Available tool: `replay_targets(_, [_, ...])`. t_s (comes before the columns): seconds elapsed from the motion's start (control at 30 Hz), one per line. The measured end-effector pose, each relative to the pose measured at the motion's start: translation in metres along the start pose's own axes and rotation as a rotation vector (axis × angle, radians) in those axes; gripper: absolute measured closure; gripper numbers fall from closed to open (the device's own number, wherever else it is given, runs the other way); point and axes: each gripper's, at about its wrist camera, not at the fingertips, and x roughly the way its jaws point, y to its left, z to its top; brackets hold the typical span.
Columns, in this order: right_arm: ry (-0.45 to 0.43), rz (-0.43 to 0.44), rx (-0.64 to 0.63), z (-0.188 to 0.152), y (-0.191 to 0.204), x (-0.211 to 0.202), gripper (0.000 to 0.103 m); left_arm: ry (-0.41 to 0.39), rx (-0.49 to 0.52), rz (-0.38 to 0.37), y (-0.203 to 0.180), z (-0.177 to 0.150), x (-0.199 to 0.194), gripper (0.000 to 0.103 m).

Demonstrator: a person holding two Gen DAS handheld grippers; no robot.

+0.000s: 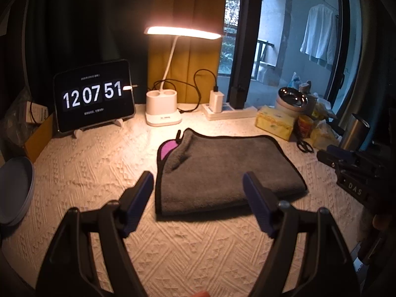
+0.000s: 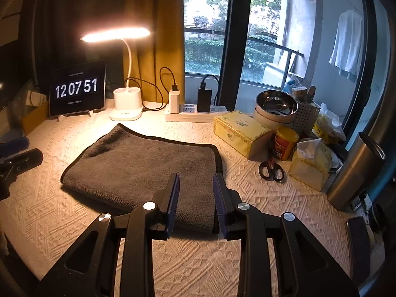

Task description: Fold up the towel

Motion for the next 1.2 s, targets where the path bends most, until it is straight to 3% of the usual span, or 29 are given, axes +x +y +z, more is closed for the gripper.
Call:
replay_targets(0.33, [-0.015,0.009,0.002,-0.008,0.006,-0.023,0.073,0.002,0.009,-0.017,-0.005,-0.015,-0.017,0.027])
replay_targets(0.77, [-0.026,0.024,0.008,-0.026,0.018,-0.054,0.073,-0.071,0.031,-0.025,-0.011,-0.033,-0.048,0.027])
replay_targets(1.03, [-0.130,0.009,0.047,-0.031,0.015,-0.100,0.073,-0.127,0.021,-0.028,-0.013,-0.040,-0.079,0.026])
replay_targets(1.2, [-0.157,0.010,0.054,-0.034,0.014,-0.120,0.073,-0.195,0.020,-0.037,-0.016,-0.045,-0.099,0.016])
